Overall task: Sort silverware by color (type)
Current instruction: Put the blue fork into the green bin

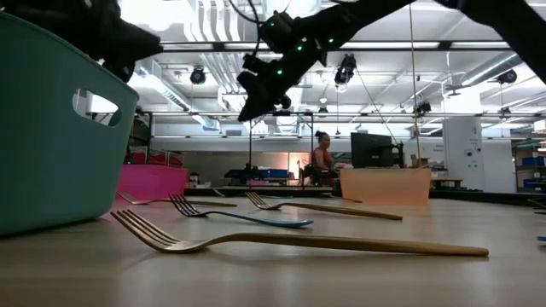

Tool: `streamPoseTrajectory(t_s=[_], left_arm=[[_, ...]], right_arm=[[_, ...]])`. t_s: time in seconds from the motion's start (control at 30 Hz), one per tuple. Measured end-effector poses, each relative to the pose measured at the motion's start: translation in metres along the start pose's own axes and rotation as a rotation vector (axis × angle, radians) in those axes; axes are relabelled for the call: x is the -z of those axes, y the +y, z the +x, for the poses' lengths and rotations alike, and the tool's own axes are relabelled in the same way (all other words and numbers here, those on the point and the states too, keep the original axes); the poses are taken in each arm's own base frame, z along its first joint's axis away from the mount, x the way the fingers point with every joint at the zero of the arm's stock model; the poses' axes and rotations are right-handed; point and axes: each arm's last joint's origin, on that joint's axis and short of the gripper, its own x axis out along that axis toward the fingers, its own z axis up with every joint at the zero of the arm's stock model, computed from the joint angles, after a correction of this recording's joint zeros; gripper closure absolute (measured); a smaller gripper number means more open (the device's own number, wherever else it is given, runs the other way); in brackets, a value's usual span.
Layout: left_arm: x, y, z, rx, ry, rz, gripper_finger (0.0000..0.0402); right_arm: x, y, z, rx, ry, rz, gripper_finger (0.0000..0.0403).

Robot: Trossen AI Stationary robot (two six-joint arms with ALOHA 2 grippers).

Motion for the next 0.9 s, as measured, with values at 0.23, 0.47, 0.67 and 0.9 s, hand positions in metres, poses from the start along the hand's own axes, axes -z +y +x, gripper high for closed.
streamPoseTrajectory(t_s=[0.23, 0.47, 0.67, 0.9], left_arm=[[0.006, 0.004, -0.004, -0.086, -0.034, 0.062, 0.0340], [0.014, 0.006, -0.006, -0.096, 0.049, 0.058, 0.0340], [0.021, 0.007, -0.011, -0.108, 0.108, 0.057, 0.0340], [0.035, 0.010, -0.015, -0.106, 0.125, 0.042, 0.0340]], right_arm=[[0.004, -0.011, 0.039, -0.006, 0.145, -0.032, 0.0335], [0.018, -0.018, 0.072, -0.023, 0.274, -0.065, 0.0335], [0.027, -0.024, 0.082, -0.022, 0.322, -0.062, 0.0335], [0.031, -0.029, 0.083, -0.018, 0.335, -0.054, 0.0335]])
